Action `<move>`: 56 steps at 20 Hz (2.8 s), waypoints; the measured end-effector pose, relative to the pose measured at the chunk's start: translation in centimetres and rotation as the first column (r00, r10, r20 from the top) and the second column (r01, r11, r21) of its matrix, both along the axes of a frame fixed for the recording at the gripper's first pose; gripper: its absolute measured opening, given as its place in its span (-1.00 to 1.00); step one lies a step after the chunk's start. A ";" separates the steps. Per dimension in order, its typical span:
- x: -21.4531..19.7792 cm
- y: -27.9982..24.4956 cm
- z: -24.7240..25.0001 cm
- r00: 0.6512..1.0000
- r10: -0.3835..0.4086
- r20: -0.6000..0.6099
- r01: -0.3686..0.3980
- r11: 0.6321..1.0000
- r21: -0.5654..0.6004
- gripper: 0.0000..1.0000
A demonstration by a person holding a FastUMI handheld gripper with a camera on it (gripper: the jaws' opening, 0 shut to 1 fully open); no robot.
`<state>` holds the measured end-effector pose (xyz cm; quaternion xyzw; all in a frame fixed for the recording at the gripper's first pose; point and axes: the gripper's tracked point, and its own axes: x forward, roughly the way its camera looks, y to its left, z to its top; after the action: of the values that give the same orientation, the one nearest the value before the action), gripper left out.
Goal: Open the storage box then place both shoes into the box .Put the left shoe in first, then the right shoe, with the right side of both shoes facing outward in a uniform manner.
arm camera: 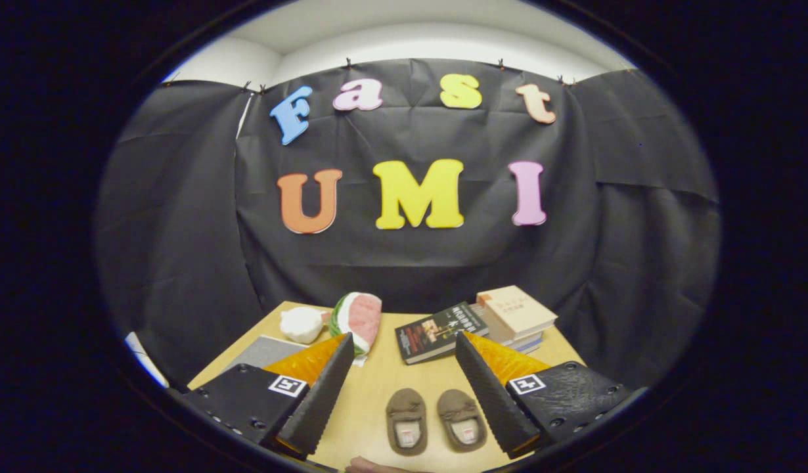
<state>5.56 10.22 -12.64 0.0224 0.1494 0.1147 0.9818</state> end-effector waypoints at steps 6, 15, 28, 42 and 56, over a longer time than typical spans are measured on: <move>3.5 7.8 -6.6 0.973 0.175 -0.153 -0.167 0.984 0.064 0.91; 4.1 15.3 -18.7 0.834 0.362 -0.415 -0.319 0.932 0.172 0.92; 3.8 17.3 -22.7 0.607 0.516 -0.604 -0.202 0.836 0.510 0.50; 4.1 15.4 -19.2 0.552 0.506 -0.663 -0.165 0.846 0.508 -0.98; 1.9 23.6 -5.4 0.573 0.598 -0.560 -0.230 0.774 0.591 -0.99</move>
<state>7.48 33.86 -17.99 0.2578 0.4929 0.3618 0.7481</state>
